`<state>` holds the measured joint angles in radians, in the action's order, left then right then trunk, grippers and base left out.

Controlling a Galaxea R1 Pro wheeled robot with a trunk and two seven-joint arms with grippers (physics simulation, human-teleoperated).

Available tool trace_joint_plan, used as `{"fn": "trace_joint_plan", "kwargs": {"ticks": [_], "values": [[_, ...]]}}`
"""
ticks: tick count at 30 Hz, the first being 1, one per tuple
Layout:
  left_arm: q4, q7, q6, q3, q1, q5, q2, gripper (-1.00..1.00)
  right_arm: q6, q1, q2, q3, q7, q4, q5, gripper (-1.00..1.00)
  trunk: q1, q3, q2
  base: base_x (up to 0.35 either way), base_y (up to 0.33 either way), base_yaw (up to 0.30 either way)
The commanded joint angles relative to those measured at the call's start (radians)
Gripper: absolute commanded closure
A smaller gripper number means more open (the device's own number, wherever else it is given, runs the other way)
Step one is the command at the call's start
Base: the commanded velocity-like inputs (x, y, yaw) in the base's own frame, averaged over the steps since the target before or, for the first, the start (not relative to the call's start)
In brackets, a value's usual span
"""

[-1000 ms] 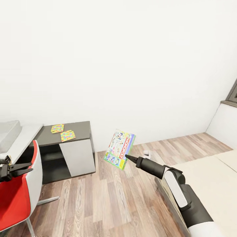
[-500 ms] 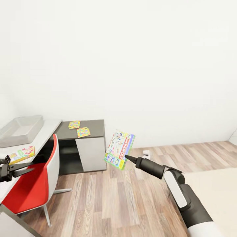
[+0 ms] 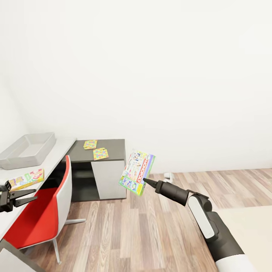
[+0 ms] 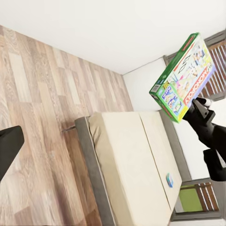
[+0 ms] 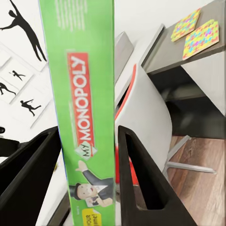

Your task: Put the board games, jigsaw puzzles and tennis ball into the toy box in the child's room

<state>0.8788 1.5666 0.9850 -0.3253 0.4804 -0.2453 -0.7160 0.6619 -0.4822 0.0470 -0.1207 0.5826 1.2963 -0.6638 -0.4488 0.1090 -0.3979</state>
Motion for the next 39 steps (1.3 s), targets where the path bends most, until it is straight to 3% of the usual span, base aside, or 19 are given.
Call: {"fn": "trace_joint_plan", "kwargs": {"ticks": [1,27,39], "values": [[0.0,0.004,0.011,0.0,0.0,-0.001,0.0,-1.0,0.008,-0.001,0.001,0.0,-0.001,-0.001,-0.009,1.0,-0.001,0.002,-0.002,0.319,0.0,0.002],[0.0,0.004,0.009,0.0,0.0,-0.003,0.0,-1.0,0.003,-0.001,-0.002,-0.002,-0.007,0.016,-0.008,1.0,-0.001,0.003,-0.002,0.329,0.0,0.059],[0.001,0.004,0.009,0.0,0.0,-0.003,0.0,-1.0,0.005,-0.001,-0.013,-0.006,-0.057,0.02,-0.008,1.0,-0.001,-0.006,-0.002,0.243,-0.066,0.231]]}}
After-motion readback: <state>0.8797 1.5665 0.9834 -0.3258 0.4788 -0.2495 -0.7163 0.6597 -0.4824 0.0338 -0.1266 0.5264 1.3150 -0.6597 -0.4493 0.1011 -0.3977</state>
